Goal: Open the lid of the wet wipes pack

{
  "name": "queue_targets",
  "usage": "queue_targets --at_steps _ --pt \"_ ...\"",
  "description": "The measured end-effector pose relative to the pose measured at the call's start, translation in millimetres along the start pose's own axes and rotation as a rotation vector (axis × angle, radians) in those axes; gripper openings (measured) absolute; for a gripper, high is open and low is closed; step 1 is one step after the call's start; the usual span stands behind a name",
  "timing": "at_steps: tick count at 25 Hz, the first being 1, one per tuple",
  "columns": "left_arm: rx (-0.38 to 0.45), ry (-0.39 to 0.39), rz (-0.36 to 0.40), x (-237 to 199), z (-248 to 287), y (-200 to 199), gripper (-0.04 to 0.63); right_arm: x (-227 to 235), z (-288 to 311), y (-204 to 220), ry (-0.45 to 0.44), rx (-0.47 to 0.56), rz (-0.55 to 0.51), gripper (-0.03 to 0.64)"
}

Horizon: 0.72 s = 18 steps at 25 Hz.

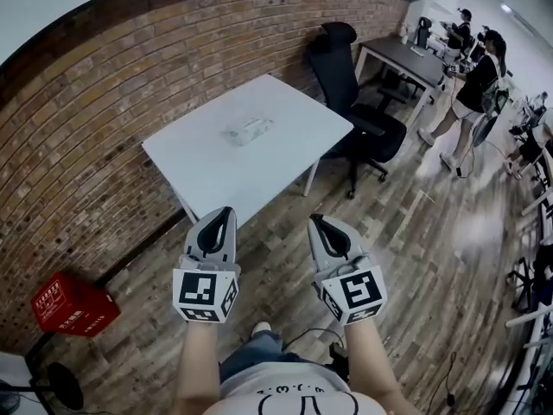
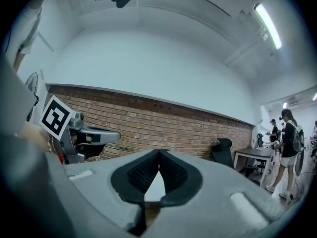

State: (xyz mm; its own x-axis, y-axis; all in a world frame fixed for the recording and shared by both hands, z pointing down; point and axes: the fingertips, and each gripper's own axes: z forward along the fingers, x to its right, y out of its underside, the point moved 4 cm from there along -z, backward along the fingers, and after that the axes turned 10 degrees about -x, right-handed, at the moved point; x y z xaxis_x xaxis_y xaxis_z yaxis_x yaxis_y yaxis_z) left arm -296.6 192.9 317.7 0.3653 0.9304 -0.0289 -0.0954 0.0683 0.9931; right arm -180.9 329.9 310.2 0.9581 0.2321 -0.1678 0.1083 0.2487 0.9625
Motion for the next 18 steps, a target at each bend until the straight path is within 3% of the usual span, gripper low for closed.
queue_targets --at_steps 9,18 --pt "-0.010 -0.010 -0.018 -52.6 85.7 -5.4 -0.002 41.0 95.8 -13.5 0.016 -0.008 0.002 0.002" --pt "-0.035 -0.044 -0.052 -65.8 151.3 1.8 -0.002 90.5 160.0 -7.9 -0.051 -0.010 -0.012 0.002"
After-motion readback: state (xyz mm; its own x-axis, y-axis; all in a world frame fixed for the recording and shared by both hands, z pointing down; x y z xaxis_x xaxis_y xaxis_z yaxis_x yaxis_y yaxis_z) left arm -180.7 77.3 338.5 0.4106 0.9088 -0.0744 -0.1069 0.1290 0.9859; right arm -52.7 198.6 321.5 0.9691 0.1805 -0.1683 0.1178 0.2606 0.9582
